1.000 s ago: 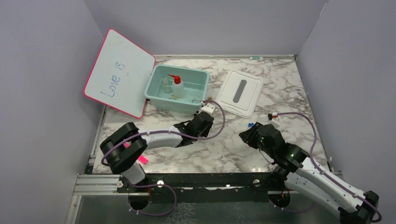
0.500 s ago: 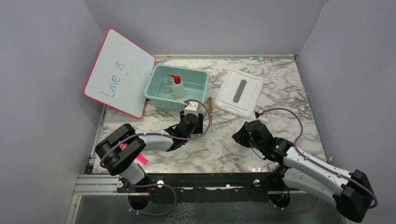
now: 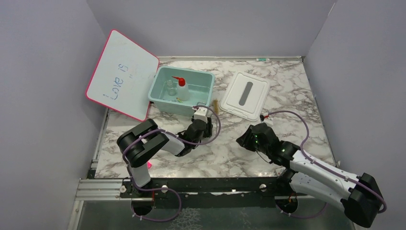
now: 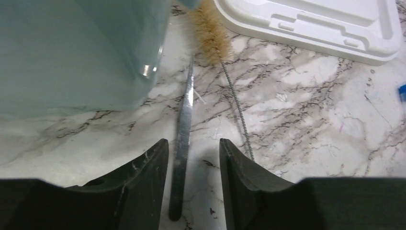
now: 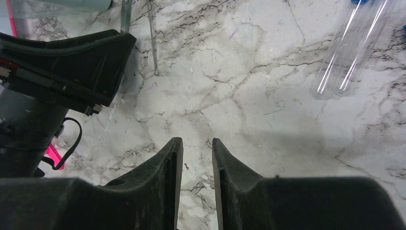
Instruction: Organize the chemistry lab equipment
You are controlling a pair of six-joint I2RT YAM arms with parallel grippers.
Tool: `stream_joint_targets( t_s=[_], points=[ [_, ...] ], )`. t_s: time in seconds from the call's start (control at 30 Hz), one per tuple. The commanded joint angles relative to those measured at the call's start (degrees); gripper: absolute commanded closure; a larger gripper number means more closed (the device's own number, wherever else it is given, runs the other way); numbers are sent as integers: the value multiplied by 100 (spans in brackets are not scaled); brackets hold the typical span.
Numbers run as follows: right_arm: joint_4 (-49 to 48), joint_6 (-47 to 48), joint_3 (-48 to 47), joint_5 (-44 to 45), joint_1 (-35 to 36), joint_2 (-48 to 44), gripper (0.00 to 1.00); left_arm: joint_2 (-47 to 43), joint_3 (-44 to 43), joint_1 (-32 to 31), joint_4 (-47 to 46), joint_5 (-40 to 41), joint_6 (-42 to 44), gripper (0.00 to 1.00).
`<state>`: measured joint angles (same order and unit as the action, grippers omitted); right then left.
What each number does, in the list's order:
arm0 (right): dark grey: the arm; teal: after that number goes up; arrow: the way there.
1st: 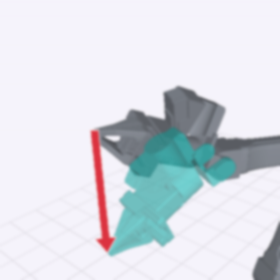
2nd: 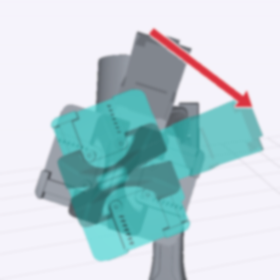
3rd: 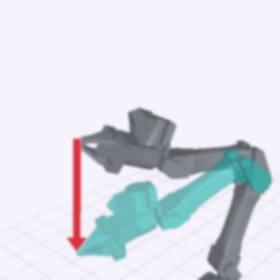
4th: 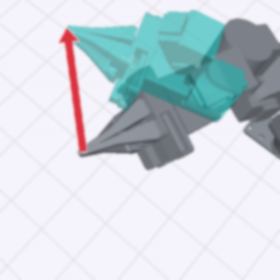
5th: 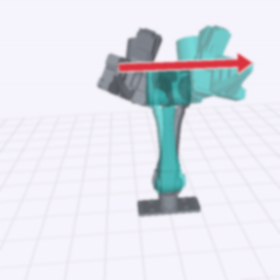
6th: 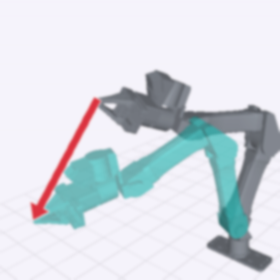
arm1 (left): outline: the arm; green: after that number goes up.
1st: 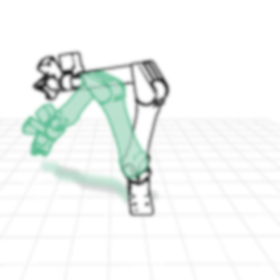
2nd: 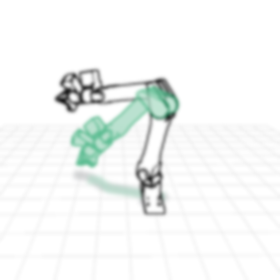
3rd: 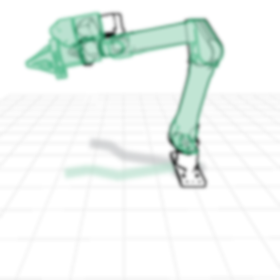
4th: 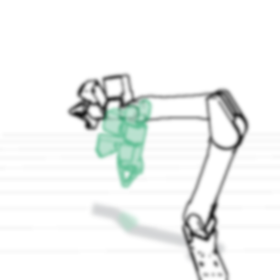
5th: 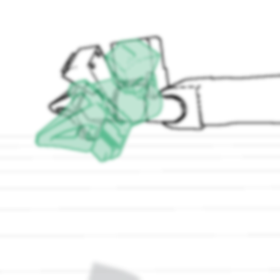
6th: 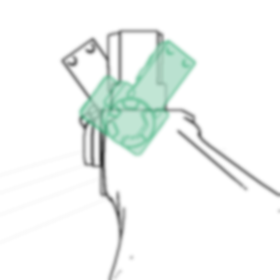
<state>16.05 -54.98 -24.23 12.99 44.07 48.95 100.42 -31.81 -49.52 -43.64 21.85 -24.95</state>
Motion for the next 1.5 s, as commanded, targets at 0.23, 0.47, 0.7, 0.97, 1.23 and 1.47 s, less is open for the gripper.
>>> stream_joint_targets(
  t_s=[0.23,0.47,0.7,0.97,1.23,1.47],
  points=[
    [112,5,124,215,-4,-336,68,236,-105,-670,139,631,-48,70],
    [76,-20,207,200,-4,-341,69,480,-973,-815,1738,1626,-561,70],
    [73,13,228,202,-4,-363,70,891,-1856,-827,3426,2051,-1729,66],
    [169,57,208,261,-1,-483,70,1098,-1962,-862,3703,2006,-2053,82],
    [163,64,208,285,0,-498,70,721,-1932,-1211,4096,1695,-1650,86],
    [299,74,208,445,-3,-675,70,-308,-1684,-1271,4705,1003,-1464,86]
  ],
)
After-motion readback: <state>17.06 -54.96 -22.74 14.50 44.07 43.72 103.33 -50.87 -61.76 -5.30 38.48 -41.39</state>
